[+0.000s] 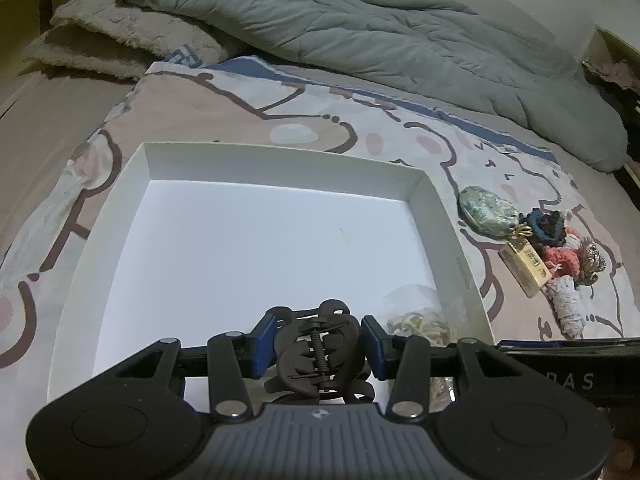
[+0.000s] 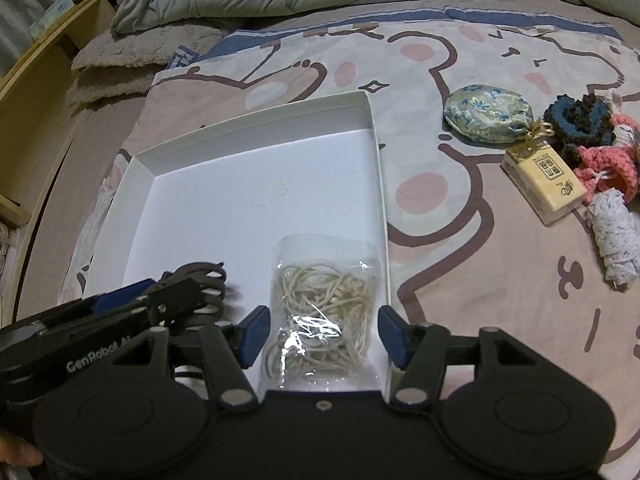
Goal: Organize objects
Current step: 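Carry the claw clip and rubber-band bag over the white box with both tools, then lower and release the claw clip and rubber-band bag into the box with both tools, then grasp the gold tissue packet with the left tool while the right tool grasps the white lace scrunchie, then carry the tissue packet and lace scrunchie over the white box with both tools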
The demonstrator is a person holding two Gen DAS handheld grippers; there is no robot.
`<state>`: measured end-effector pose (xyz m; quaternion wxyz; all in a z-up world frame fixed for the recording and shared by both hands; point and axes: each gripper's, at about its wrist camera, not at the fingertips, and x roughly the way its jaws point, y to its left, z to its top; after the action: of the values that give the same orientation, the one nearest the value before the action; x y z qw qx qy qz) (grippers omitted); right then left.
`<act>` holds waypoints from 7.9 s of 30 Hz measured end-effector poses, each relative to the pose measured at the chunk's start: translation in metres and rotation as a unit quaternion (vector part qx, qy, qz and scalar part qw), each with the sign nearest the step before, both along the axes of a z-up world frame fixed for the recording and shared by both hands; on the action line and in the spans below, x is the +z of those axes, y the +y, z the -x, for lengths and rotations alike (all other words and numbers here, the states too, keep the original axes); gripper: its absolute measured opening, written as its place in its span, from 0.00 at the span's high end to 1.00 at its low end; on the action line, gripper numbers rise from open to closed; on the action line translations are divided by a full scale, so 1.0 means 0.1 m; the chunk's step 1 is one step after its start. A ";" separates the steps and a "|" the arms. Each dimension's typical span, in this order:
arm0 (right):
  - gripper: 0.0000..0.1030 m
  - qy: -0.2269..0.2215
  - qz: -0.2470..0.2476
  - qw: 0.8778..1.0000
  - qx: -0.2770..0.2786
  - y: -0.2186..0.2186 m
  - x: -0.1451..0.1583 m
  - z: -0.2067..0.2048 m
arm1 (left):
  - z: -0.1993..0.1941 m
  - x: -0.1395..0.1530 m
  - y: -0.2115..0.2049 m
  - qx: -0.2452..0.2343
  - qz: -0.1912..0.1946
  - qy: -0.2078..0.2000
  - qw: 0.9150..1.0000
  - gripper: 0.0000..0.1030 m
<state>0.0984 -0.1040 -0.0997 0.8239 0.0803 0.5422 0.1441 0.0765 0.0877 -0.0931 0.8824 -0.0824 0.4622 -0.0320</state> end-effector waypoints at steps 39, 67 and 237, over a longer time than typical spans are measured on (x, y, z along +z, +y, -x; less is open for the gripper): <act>0.40 -0.068 -0.013 0.998 0.000 -0.31 0.42 0.19 | 0.29 0.46 -0.21 -0.003 -0.003 -0.024 1.000 0.37; 0.00 -0.151 0.063 0.987 0.006 -0.68 0.65 0.50 | 0.63 0.69 -0.28 0.010 -0.027 -0.057 0.998 0.00; 0.61 -0.145 -0.030 0.985 -0.092 -2.28 0.51 0.12 | -0.17 0.54 -1.90 -0.096 0.017 -0.048 0.994 0.49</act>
<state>0.0864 -0.3318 -0.0483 0.9008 0.1329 0.4025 0.0946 0.0939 -0.1020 -0.0395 0.8947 -0.0511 0.4247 -0.1286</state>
